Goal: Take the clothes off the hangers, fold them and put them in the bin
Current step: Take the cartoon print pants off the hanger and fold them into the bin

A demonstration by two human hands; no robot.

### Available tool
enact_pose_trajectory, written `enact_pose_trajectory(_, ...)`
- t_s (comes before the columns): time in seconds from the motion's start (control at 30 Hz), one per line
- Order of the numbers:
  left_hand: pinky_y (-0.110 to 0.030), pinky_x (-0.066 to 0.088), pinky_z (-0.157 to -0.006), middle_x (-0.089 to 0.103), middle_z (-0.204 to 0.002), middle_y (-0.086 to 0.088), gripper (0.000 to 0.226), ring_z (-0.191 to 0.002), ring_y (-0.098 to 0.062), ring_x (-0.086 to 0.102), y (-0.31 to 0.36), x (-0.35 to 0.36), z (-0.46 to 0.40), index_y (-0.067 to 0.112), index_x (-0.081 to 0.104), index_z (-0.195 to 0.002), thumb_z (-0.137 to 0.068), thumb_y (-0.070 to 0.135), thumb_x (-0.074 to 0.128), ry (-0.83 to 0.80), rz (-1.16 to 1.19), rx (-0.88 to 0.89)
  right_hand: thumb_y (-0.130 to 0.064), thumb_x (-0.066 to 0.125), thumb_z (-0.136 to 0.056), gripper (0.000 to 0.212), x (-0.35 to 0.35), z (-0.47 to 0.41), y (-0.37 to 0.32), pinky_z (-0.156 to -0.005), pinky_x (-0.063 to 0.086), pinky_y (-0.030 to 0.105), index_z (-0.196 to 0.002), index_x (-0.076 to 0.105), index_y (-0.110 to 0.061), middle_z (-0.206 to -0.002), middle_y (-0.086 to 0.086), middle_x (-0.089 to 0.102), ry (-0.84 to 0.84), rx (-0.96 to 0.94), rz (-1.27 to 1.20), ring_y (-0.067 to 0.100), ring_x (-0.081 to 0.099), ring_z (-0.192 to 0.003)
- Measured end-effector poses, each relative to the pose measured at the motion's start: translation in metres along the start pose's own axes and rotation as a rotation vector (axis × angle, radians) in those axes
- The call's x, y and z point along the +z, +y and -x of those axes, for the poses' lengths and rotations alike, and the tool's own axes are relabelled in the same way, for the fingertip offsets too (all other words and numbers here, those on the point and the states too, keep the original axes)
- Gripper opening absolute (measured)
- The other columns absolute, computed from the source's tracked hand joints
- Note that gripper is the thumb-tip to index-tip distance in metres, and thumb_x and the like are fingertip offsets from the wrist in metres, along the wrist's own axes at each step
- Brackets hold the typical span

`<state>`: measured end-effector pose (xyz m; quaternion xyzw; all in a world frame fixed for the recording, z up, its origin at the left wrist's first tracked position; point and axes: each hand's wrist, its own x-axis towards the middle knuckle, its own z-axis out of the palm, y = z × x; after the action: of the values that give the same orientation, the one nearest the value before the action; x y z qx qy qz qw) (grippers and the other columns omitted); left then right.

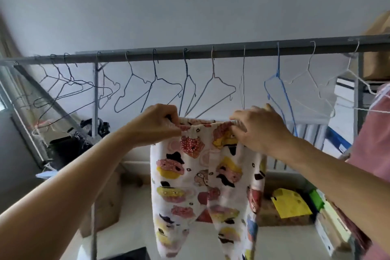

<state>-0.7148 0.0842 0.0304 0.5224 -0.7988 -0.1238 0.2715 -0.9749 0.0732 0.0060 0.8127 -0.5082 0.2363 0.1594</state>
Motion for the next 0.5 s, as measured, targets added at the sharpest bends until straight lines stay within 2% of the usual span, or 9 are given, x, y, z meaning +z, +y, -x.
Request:
enact_pose_trajectory(0.07, -0.022, 0.044, -0.051, 0.062, -0.069, 0.000, 0.042, -0.061, -0.014, 0.060, -0.008, -0.005, 0.010, 0.016, 0.054, -0.072, -0.072, 0.052, 0.076, 0.036, -0.092, -0.028, -0.035, 0.043, -0.098, 0.018, -0.002, -0.005, -0.017, -0.090, 0.030, 0.037, -0.094, 0.056, -0.023, -0.097, -0.002, 0.064, 0.002, -0.016, 0.069, 0.020, 0.053, -0.095)
enact_pose_trajectory(0.13, -0.019, 0.037, -0.050, 0.058, -0.066, 0.007, 0.044, -0.059, -0.010, 0.055, -0.015, -0.008, 0.018, 0.022, 0.053, -0.077, -0.073, 0.061, 0.073, 0.155, -0.292, -0.083, -0.032, 0.044, -0.098, 0.016, -0.003, -0.010, -0.034, -0.090, 0.030, 0.037, -0.097, 0.056, -0.023, -0.100, -0.001, 0.064, 0.007, -0.033, 0.066, 0.020, 0.051, -0.095)
enact_pose_trajectory(0.23, -0.026, 0.037, -0.063, 0.056, -0.076, 0.011, 0.063, -0.073, -0.012, 0.055, -0.015, -0.012, 0.029, 0.036, 0.061, -0.111, -0.069, 0.083, 0.054, 0.227, -0.598, -0.177, -0.029, 0.046, -0.097, 0.016, -0.003, -0.016, -0.059, -0.091, 0.031, 0.038, -0.104, 0.059, -0.023, -0.102, -0.002, 0.065, 0.027, -0.074, 0.033, 0.021, 0.054, -0.100)
enact_pose_trajectory(0.3, -0.028, 0.036, -0.070, 0.048, -0.088, 0.009, 0.071, -0.090, -0.011, 0.047, -0.012, -0.013, 0.032, 0.040, 0.062, -0.122, -0.068, 0.086, 0.050, 0.208, -0.690, -0.177, -0.027, 0.047, -0.096, 0.015, -0.006, -0.021, -0.070, -0.091, 0.031, 0.038, -0.102, 0.059, -0.023, -0.099, -0.002, 0.064, 0.043, -0.104, 0.032, 0.021, 0.055, -0.100)
enact_pose_trajectory(0.37, -0.030, 0.039, -0.077, 0.043, -0.100, 0.009, 0.066, -0.104, -0.010, 0.038, -0.014, -0.013, 0.034, 0.038, 0.067, -0.112, -0.066, 0.084, 0.055, 0.205, -0.659, -0.104, -0.026, 0.048, -0.094, 0.015, -0.009, -0.025, -0.081, -0.090, 0.030, 0.038, -0.103, 0.061, -0.024, -0.098, -0.003, 0.064, 0.051, -0.129, 0.032, 0.021, 0.056, -0.100)
enact_pose_trajectory(0.43, -0.033, 0.046, -0.087, 0.050, -0.111, 0.010, 0.054, -0.109, -0.009, 0.043, -0.018, -0.013, 0.035, 0.034, 0.069, -0.104, -0.067, 0.075, 0.065, 0.126, -0.479, -0.067, -0.026, 0.049, -0.093, 0.017, -0.010, -0.028, -0.087, -0.091, 0.030, 0.038, -0.105, 0.062, -0.024, -0.100, -0.004, 0.065, 0.043, -0.148, 0.019, 0.021, 0.055, -0.102)
enact_pose_trajectory(0.5, -0.036, 0.054, -0.088, 0.066, -0.102, 0.010, 0.034, -0.094, -0.005, 0.061, -0.021, -0.010, 0.033, 0.031, 0.071, -0.094, -0.075, 0.059, 0.072, 0.006, -0.234, -0.093, -0.027, 0.049, -0.094, 0.016, -0.009, -0.029, -0.089, -0.090, 0.029, 0.038, -0.103, 0.061, -0.025, -0.097, -0.005, 0.063, 0.029, -0.154, 0.004, 0.020, 0.054, -0.101)
